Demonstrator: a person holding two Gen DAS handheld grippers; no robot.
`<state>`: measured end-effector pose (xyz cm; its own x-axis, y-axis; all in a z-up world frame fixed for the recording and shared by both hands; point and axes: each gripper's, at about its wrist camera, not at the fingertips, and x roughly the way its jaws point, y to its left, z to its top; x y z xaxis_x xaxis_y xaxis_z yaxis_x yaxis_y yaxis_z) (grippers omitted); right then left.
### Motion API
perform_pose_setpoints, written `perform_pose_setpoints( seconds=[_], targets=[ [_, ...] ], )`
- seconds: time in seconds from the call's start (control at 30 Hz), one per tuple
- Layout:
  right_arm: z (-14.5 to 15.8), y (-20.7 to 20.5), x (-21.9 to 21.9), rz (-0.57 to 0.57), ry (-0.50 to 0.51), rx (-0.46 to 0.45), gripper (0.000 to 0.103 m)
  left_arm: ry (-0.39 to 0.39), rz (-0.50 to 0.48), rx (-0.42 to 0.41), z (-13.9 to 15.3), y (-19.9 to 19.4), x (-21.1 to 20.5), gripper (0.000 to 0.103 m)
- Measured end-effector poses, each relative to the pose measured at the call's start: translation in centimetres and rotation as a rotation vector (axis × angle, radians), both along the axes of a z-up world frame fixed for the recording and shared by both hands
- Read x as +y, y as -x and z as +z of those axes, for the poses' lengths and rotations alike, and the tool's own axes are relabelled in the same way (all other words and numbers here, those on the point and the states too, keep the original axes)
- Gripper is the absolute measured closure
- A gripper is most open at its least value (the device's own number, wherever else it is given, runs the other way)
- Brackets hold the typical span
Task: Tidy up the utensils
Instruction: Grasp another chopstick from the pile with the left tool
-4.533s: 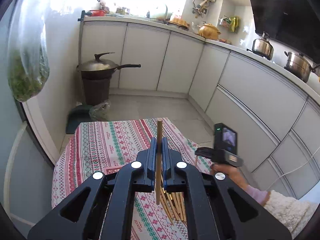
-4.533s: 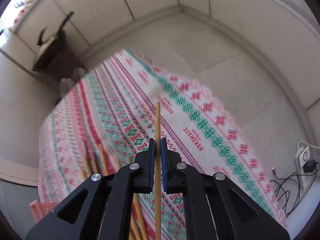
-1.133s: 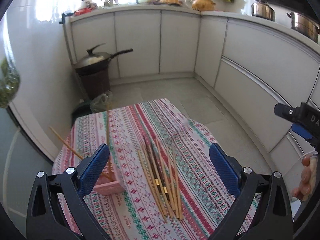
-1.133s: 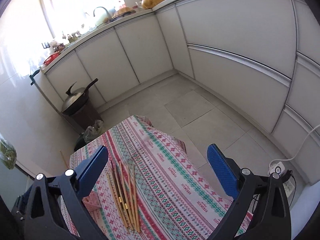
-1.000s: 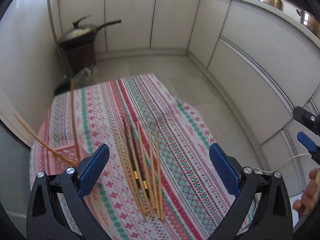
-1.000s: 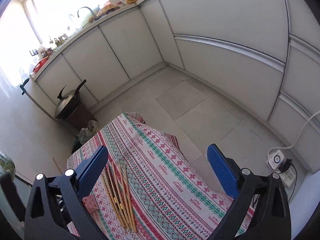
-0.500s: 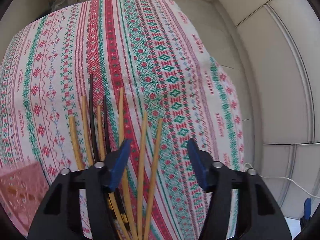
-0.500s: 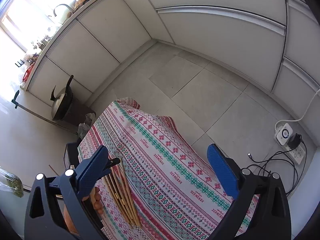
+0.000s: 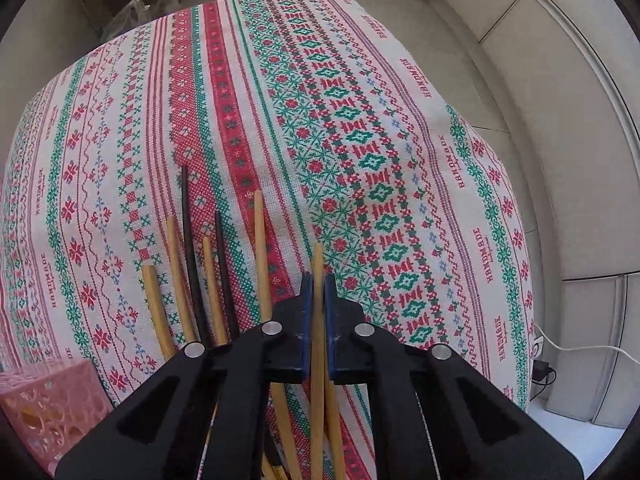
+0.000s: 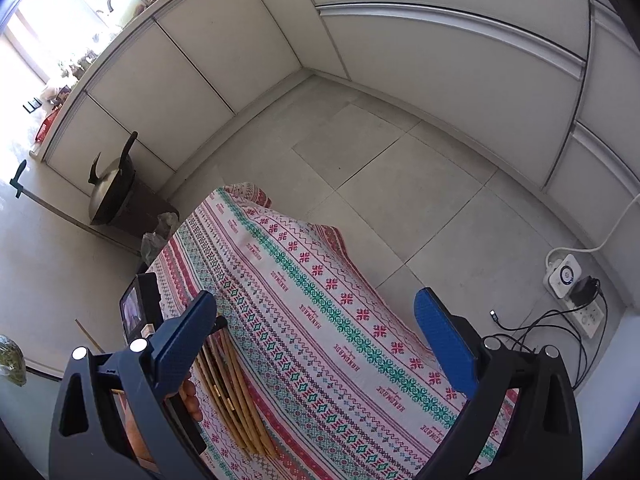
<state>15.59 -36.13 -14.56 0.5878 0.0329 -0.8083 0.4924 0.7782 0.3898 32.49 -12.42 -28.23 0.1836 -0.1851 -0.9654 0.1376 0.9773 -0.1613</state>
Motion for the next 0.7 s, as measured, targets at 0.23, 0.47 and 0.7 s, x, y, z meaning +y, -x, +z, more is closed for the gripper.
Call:
perform_pose_setpoints(
  seconds=[0.23,0.47,0.7],
  targets=[
    [-2.3,-2.8,2.9,0.072,0.069,0.072,0.007,0.140,-0.040,-0.052,2.2,3.8,1.8,0.099],
    [-7.2,-5.3,6.0,0.191,-0.060,0.184,0.007,0.225,-0.112,-0.090,5.5,8.6,3.1,0.099],
    [-10.6,-6.1,7.5,0.196,-0.151,0.264,0.007,0.252,-0.121,-0.186,10.4,13.0,5.6,0.099]
  ],
)
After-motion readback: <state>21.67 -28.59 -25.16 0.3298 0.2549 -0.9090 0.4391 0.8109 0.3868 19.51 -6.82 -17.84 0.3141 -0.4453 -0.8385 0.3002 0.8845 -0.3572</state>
